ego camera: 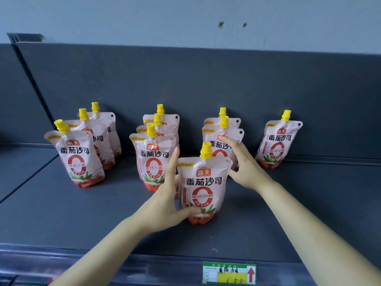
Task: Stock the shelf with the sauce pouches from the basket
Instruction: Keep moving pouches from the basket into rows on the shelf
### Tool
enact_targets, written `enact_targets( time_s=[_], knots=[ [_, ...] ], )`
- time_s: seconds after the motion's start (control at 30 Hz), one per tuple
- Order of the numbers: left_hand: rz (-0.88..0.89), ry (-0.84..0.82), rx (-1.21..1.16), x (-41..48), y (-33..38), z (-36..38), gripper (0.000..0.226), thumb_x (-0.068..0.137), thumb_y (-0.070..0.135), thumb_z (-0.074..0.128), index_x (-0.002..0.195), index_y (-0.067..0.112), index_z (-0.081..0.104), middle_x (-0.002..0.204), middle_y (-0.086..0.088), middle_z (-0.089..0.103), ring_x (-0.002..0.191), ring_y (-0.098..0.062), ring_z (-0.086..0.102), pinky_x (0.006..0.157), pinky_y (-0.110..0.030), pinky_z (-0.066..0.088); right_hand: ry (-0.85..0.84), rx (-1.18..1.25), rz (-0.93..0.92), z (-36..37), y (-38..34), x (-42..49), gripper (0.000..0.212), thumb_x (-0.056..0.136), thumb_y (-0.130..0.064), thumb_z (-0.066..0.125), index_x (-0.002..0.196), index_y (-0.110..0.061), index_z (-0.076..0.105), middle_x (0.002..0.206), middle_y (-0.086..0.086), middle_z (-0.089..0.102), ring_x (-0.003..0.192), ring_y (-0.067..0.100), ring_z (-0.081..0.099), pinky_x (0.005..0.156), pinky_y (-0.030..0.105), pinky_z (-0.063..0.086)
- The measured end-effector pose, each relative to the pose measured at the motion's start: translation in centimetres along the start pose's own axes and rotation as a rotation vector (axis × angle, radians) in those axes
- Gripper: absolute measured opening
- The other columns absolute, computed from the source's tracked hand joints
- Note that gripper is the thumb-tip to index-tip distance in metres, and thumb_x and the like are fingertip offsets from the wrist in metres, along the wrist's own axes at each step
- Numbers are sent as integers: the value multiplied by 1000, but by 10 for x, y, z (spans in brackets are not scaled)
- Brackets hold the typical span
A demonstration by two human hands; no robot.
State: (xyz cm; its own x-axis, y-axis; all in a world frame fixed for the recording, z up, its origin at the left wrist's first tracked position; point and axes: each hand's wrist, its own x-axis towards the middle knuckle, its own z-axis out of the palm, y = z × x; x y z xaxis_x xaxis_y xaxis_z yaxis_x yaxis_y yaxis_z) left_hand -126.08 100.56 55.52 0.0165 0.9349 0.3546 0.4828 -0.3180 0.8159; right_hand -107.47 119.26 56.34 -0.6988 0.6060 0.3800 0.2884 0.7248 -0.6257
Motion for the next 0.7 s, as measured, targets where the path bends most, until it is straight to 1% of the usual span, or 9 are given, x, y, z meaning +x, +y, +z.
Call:
enact_targets(
  time_s=[0.07, 0.13, 0.23, 0.3, 0.33, 0.4, 0.47, 0.6, 0.7],
  knots=[
    [-22, -14, -10, 0, -2, 0, 132, 77, 2, 78, 134, 65, -24, 136, 11, 50, 119, -2, 58, 95, -25, 52, -25, -87, 52, -3, 1, -3, 101, 84, -4, 71, 140, -62, 11, 149, -10, 25, 136, 13, 38, 104, 41, 47],
    [-48, -44, -25, 1, 0, -1, 133, 77, 3, 78, 132, 65, -27, 136, 32, 44, 122, 7, 52, 98, -23, 49, 44, -173, 105, -5, -1, -8, 106, 83, -6, 72, 142, -61, 4, 146, -11, 24, 128, 15, 45, 100, 41, 49],
    [-55, -83, -74, 3, 7, 3, 126, 79, -3, 74, 131, 59, -24, 118, 63, 30, 116, 26, 41, 93, -9, 45, 363, -115, 78, -6, -17, -29, 90, 87, -7, 67, 147, -50, 15, 143, -10, 29, 118, 12, 51, 99, 35, 49],
    [-50, -47, -189, 5, 7, 6, 121, 78, -10, 73, 138, 54, -11, 127, 45, 45, 120, 10, 52, 91, -19, 51, 504, 46, 64, -1, -42, -52, 65, 89, -20, 66, 140, -43, 33, 136, -14, 42, 111, 10, 57, 88, 23, 51],
    [-47, -17, -244, 7, 9, 8, 119, 77, -10, 73, 143, 50, -4, 132, 27, 53, 121, -4, 57, 91, -30, 54, 480, 160, 84, 2, -58, -63, 53, 86, -34, 66, 133, -42, 41, 130, -18, 50, 109, 7, 60, 84, 20, 51],
    [-42, 4, -350, 13, 25, 6, 104, 78, -8, 73, 147, 36, 10, 128, 2, 62, 116, -23, 63, 89, -46, 56, 278, 462, 159, 6, -93, -75, 56, 76, -56, 70, 126, -37, 51, 121, -17, 63, 108, 7, 64, 84, 24, 53],
    [-43, -54, -409, 25, 49, -3, 84, 80, -6, 71, 142, 28, 25, 120, -4, 68, 108, -26, 67, 86, -46, 57, 159, 752, 258, 6, -115, -77, 58, 74, -42, 76, 126, -29, 53, 117, -8, 69, 107, 11, 67, 83, 29, 56],
    [-93, -143, -335, 44, 84, -24, 55, 81, 12, 75, 128, 29, 51, 112, -2, 70, 97, -19, 72, 73, -39, 60, 270, 1043, 420, -9, -139, -66, 40, 75, -18, 70, 113, -30, 63, 105, -2, 75, 93, 19, 73, 76, 39, 60],
    [-99, -172, -304, 43, 87, -34, 60, 71, 22, 85, 125, 29, 58, 118, -1, 67, 101, -18, 70, 81, -35, 59, 289, 1165, 503, -19, -149, -67, 30, 84, -17, 65, 113, -25, 66, 107, 6, 75, 91, 25, 74, 72, 45, 61]
  ],
)
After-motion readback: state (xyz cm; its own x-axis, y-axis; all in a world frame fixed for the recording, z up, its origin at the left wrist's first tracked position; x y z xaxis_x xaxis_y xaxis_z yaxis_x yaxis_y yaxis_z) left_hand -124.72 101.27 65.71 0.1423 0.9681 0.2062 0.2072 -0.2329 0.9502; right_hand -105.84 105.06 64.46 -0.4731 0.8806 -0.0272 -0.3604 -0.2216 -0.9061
